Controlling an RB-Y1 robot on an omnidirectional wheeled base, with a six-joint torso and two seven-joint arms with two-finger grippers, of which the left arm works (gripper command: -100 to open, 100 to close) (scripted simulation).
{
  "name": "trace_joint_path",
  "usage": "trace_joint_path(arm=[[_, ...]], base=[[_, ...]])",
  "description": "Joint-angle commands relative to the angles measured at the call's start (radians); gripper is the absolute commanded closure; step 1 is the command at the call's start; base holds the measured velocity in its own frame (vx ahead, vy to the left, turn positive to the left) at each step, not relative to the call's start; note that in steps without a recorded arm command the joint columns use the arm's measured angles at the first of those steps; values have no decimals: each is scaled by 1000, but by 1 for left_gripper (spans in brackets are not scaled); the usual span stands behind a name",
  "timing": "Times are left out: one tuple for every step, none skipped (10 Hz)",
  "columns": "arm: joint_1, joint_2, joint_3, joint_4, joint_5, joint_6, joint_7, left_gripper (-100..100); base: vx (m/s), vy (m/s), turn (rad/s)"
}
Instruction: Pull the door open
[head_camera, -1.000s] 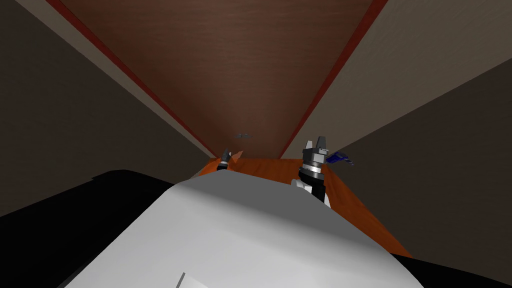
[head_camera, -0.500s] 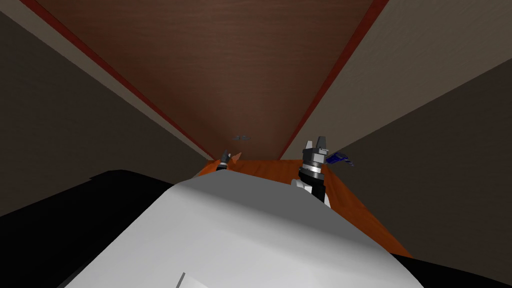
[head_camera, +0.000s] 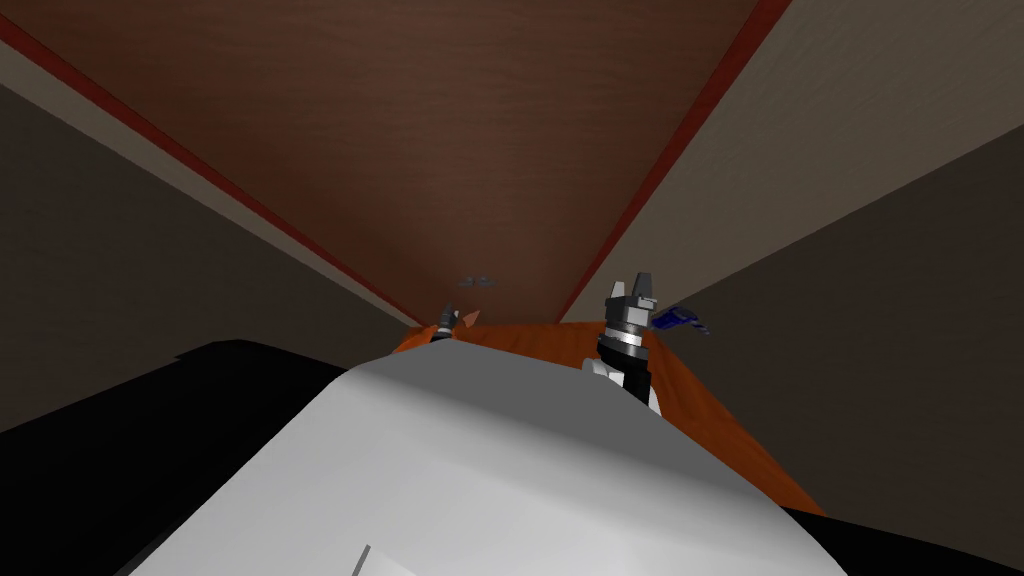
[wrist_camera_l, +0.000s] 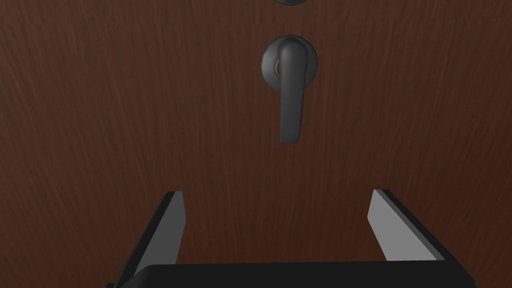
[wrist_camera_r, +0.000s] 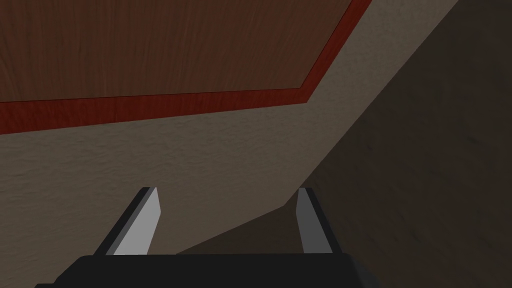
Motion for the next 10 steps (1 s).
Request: trace_joint_path(arm=[[-11,4,1,34,4,-11,6,-100],[-14,6,2,47,6,-15,9,-100],[-19,9,3,69,10,-21,15,-100],[-21,11,4,78,11,-23,17,-100],[-25,14,5,96,15,-28,22,-100],[-30,16,6,113,17,-33,26,-100],[-33,19,6,127,20,-37,30,-100],[-28,18,6,115,18,-34,28,-100],[-12,37,37,142,33,-31,25,-100],[-4,46,53,155,41,-30,23,-100]], base=[[91,25,-27],[81,15,-20],[112,9,-37],[94,9,-27],[98,3,-33],[120,16,-34],[115,23,-27],[49,10,-5],[76,57,104],[120,104,91]])
